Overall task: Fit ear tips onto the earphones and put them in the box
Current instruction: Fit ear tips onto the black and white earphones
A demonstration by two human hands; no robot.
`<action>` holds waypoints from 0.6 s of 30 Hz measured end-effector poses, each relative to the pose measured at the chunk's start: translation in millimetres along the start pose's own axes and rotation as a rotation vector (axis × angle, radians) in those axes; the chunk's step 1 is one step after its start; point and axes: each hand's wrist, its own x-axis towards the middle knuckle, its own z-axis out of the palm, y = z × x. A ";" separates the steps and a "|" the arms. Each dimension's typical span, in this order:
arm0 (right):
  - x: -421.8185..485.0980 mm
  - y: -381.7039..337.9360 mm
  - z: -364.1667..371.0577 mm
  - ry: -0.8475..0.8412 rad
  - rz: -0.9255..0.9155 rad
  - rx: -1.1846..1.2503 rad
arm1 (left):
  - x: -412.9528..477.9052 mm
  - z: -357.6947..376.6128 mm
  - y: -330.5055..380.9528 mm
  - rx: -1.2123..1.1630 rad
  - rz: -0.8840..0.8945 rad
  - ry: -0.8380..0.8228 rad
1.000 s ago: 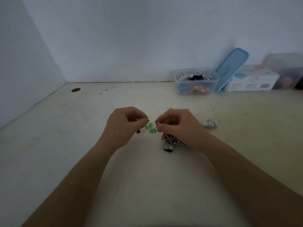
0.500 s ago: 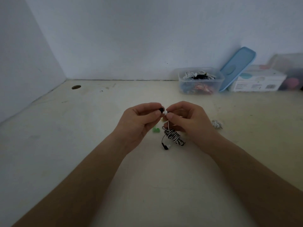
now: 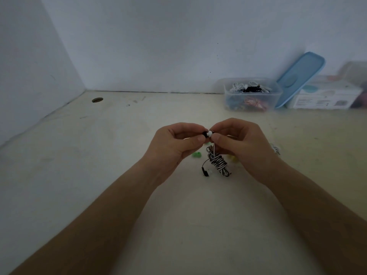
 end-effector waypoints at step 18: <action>-0.6 -4.4 -7.8 -0.106 -0.085 -0.087 | -3.6 -4.2 4.9 0.108 -0.042 -0.088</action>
